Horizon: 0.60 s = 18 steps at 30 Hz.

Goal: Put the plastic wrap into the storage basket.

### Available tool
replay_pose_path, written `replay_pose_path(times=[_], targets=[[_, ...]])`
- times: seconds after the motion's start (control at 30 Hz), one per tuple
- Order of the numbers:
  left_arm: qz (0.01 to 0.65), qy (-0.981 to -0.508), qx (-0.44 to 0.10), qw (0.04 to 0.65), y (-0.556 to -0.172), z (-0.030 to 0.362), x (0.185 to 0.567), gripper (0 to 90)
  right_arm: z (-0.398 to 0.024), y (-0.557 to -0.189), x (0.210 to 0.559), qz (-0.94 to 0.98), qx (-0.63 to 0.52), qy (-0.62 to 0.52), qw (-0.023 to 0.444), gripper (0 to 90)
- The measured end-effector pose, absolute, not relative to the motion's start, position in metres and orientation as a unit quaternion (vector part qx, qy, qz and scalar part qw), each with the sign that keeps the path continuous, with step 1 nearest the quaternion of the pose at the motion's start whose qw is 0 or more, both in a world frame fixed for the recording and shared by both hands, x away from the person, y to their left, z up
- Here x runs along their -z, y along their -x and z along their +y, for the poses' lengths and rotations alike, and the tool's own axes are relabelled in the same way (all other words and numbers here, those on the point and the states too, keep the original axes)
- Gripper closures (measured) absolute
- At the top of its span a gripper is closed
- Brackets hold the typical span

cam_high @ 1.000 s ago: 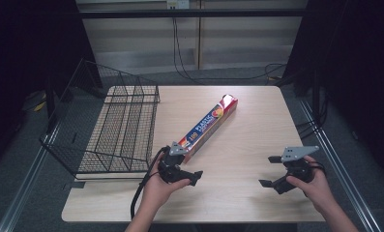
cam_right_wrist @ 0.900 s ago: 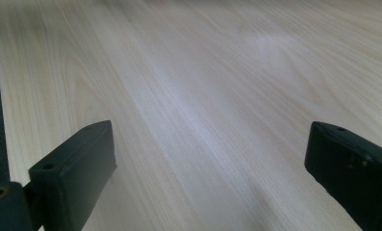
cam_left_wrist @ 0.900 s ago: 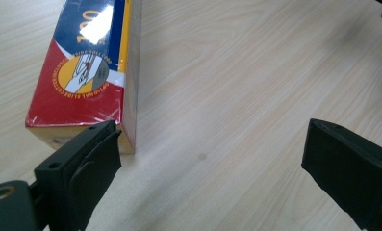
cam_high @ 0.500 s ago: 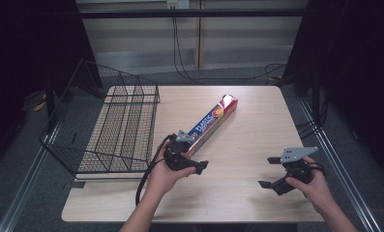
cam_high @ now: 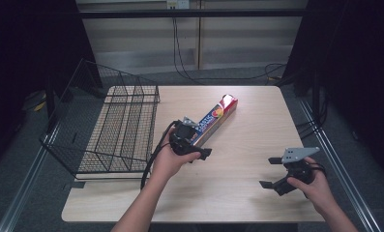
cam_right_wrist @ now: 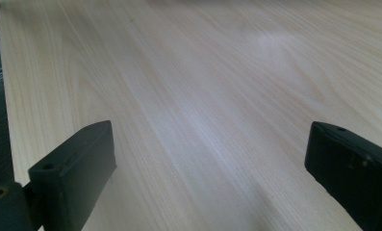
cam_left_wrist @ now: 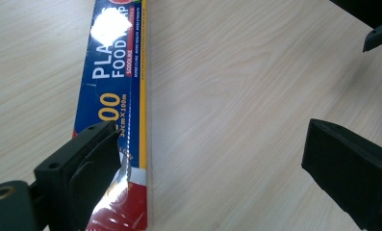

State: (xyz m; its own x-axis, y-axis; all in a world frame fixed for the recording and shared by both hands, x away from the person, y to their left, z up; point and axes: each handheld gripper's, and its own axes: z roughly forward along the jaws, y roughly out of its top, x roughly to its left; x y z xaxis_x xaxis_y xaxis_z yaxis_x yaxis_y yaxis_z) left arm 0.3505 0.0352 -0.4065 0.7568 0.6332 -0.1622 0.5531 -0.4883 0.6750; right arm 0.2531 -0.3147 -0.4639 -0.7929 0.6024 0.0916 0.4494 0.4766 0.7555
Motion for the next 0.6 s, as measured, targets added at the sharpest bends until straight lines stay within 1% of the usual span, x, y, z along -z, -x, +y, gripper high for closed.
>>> replay_pose_path(times=[0.07,0.33,0.43,0.6], targets=[[0.340,-0.864,-0.055,0.366,-0.356,0.033,0.406,6.3,-0.315,-0.253,0.464,0.853,-0.411,-0.309,0.093,3.4],[0.357,-0.856,-0.058,0.369,-0.374,0.029,0.404,6.3,-0.314,-0.253,0.463,0.852,-0.414,-0.307,0.090,3.4],[0.358,-0.859,-0.061,0.361,-0.380,0.025,0.403,6.4,-0.314,-0.254,0.463,0.852,-0.415,-0.306,0.090,3.4],[0.358,-0.857,-0.055,0.367,-0.388,0.019,0.404,7.1,-0.315,-0.254,0.463,0.852,-0.416,-0.305,0.090,3.4]])
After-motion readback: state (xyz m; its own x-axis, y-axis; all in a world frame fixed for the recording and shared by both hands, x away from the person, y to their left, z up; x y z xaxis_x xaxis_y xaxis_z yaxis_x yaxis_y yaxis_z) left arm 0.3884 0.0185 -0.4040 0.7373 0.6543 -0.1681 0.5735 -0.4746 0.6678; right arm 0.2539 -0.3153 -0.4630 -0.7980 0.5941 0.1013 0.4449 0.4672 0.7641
